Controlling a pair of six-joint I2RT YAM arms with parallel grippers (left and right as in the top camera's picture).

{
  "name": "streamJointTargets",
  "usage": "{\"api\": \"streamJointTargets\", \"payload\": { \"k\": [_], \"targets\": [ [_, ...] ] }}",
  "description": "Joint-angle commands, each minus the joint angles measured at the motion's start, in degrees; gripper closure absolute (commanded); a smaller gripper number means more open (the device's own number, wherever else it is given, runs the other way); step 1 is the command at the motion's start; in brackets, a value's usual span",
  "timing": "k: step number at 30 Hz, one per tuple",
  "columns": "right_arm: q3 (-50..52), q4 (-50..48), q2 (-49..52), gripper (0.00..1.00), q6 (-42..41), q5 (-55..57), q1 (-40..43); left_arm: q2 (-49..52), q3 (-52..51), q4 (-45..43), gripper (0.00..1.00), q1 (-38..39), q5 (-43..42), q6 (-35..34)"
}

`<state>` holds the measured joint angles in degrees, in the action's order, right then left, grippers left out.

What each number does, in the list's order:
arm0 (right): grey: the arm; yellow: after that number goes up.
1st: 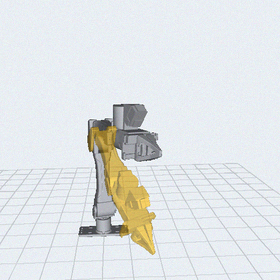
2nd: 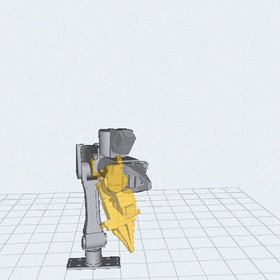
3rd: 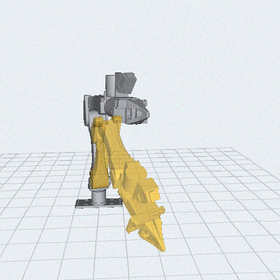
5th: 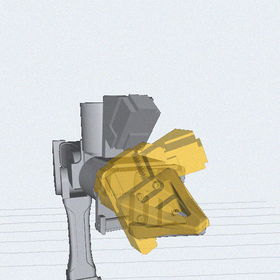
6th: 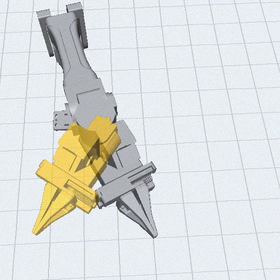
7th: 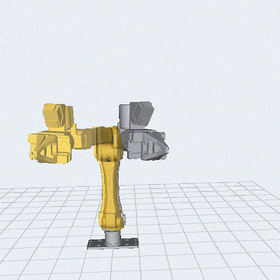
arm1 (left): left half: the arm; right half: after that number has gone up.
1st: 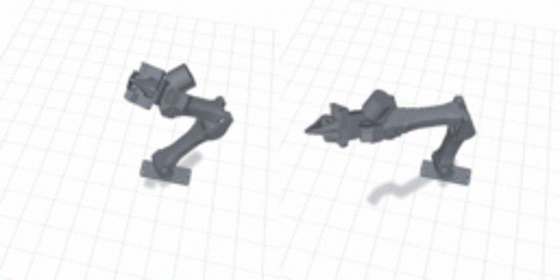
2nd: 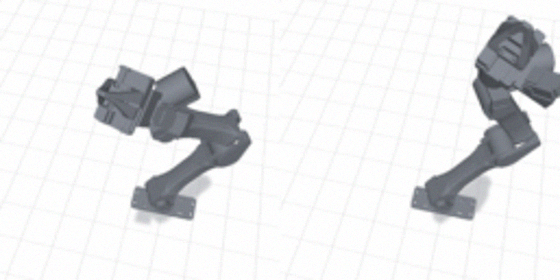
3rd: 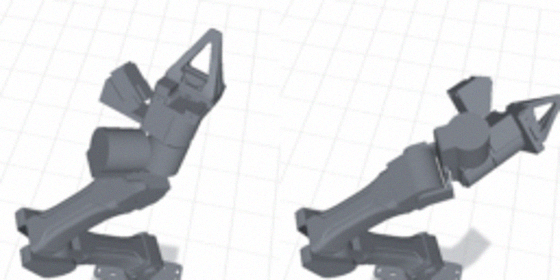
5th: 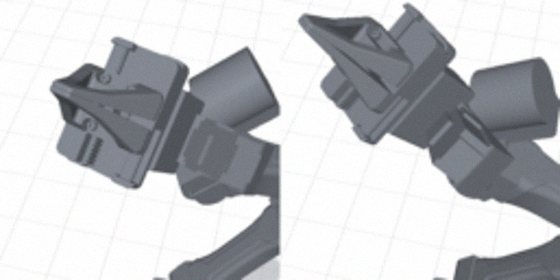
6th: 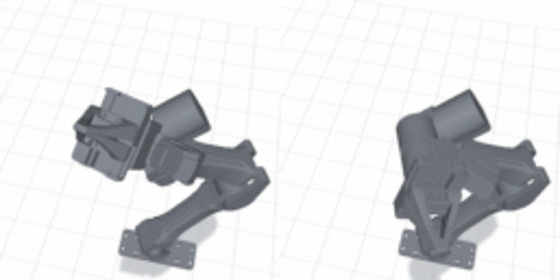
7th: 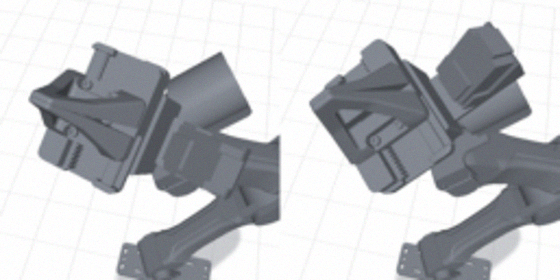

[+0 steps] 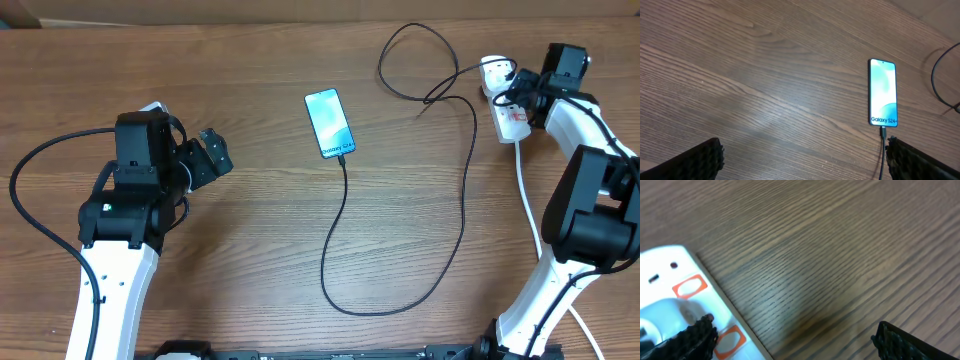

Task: Plug charger to phone and switch on socket

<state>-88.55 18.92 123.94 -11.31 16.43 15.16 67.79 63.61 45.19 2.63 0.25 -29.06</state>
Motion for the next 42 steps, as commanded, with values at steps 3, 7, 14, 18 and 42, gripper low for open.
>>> {"api": "streamJointTargets", "payload": {
  "k": [3,7,14,18,42],
  "targets": [
    [-1.07,-0.39,0.44,0.0,-8.46,-3.58,2.03,0.2,-0.13,0.02,0.0,0.04,0.17,-0.72],
    [-1.05,-0.22,0.5,0.0,-8.44,-5.46,2.27,0.2,-0.13,-0.04,0.01,0.04,0.2,-0.72],
    [-1.05,-0.63,0.72,0.0,-8.44,-5.6,2.27,0.2,-0.13,-0.13,0.01,0.04,0.17,-0.72],
    [-1.05,-0.83,2.32,0.0,-8.07,-5.6,2.21,0.2,-0.13,-0.02,0.01,0.04,0.15,-0.74],
    [-1.05,-0.13,4.24,0.0,-6.67,-13.14,2.16,0.2,-0.13,-0.66,0.0,0.04,0.17,-0.74]
  ]
}}
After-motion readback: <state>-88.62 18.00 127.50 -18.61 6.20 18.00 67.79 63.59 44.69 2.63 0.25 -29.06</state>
